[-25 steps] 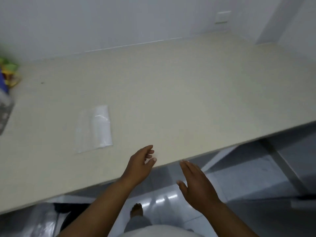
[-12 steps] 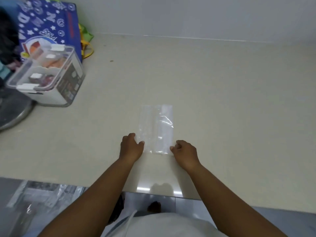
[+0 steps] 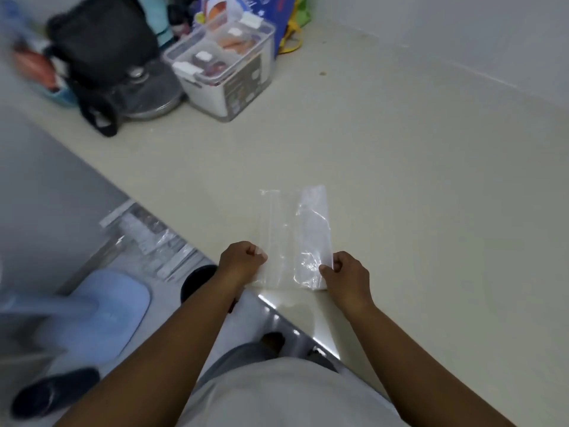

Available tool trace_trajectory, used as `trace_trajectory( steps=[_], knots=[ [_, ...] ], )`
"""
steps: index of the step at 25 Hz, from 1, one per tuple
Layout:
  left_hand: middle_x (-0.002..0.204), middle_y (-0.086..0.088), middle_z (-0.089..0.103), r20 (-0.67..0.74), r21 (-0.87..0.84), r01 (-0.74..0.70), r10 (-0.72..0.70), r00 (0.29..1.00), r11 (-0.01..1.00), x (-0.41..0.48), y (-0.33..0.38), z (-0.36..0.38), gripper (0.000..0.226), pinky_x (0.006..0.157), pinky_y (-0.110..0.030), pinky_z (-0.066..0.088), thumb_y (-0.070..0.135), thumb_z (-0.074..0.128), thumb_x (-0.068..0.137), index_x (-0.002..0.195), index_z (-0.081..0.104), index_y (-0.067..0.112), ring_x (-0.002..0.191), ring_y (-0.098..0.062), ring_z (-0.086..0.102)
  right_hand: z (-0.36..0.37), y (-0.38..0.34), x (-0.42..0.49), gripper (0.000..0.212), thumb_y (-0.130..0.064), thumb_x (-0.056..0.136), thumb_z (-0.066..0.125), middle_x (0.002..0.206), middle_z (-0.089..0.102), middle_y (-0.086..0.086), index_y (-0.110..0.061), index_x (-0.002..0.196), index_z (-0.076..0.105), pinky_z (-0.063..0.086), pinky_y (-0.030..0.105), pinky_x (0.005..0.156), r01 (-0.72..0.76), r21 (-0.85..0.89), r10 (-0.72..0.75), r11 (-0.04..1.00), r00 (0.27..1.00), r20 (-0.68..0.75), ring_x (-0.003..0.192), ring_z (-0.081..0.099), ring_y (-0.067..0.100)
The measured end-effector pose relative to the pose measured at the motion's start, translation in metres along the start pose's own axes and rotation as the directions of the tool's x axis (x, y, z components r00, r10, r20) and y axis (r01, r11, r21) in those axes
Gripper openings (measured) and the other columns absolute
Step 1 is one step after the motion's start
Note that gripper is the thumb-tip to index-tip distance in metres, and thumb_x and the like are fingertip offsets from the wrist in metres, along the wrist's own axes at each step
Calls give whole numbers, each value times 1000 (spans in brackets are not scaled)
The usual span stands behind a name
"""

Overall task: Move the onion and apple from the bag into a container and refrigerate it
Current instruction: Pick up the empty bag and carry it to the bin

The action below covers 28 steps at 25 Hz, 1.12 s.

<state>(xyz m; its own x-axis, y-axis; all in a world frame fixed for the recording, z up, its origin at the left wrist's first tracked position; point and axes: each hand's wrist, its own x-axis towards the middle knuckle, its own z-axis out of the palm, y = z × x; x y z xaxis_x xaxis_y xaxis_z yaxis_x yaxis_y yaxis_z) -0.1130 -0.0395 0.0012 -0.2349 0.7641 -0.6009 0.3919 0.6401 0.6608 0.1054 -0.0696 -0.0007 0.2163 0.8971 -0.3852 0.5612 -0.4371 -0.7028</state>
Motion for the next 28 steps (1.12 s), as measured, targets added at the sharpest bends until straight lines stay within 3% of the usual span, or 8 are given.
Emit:
trace_trajectory(
  steps=[3,7,9,11,16,20,24,28],
  knots=[
    [84,0,66,-31,-182,93,-100,995,979,-46,-50,-28,7,48,-21,53,18,67,85,85,61,22,71,-15,62,31,-16,-17,8,-21,84,63,68,57,-14,-25,79,57,37,5,57,149,-30,-142,988,975,170,63,51,-2],
    [97,-11,67,-98,-409,167,-225,969,897,-97,-123,-58,22,57,-25,58,1,66,83,98,62,16,83,-25,69,87,-37,-57,24,-17,82,62,58,52,-12,-29,66,49,38,2,59,299,-9,-276,954,893,356,57,53,-4],
    [94,-12,68,-155,-482,193,-300,941,855,-113,-159,-70,23,56,-24,57,1,64,85,106,62,11,80,-24,70,118,-39,-77,17,-16,82,62,58,53,-7,-17,68,52,46,8,55,322,-9,-287,947,855,433,56,56,6],
    [91,-10,68,-179,-532,223,-365,914,817,-122,-196,-82,21,53,-20,55,3,63,87,107,62,10,76,-21,70,153,-36,-95,18,-16,85,62,62,51,-1,-11,71,52,57,22,51,282,-7,-239,959,827,509,56,61,17],
    [94,-19,69,-84,-583,346,-478,874,735,-93,-287,-86,17,61,-30,58,1,64,83,98,65,10,75,-26,69,238,-3,-96,9,-10,86,58,87,66,5,-18,87,61,60,31,51,63,-160,37,985,831,555,60,68,16],
    [95,-19,69,10,-540,441,-518,855,717,-24,-353,-73,13,71,-41,61,4,67,82,89,64,15,75,-27,69,314,43,-67,29,-6,85,50,98,69,4,-18,109,62,51,21,44,-100,-319,263,942,813,519,61,71,17],
    [93,-24,67,112,-557,505,-544,832,659,73,-415,-56,17,77,-49,60,-2,65,82,97,62,7,77,-34,69,394,93,-18,30,-4,85,54,98,67,2,-15,112,61,49,16,44,-201,-372,366,906,813,452,55,71,15],
    [78,-20,61,214,-630,574,-594,775,523,166,-463,-33,17,56,-30,60,-14,55,85,86,58,3,63,-26,64,470,140,46,34,3,85,60,94,62,2,-10,116,61,50,14,42,-267,-338,393,902,831,393,53,68,14]
  ],
)
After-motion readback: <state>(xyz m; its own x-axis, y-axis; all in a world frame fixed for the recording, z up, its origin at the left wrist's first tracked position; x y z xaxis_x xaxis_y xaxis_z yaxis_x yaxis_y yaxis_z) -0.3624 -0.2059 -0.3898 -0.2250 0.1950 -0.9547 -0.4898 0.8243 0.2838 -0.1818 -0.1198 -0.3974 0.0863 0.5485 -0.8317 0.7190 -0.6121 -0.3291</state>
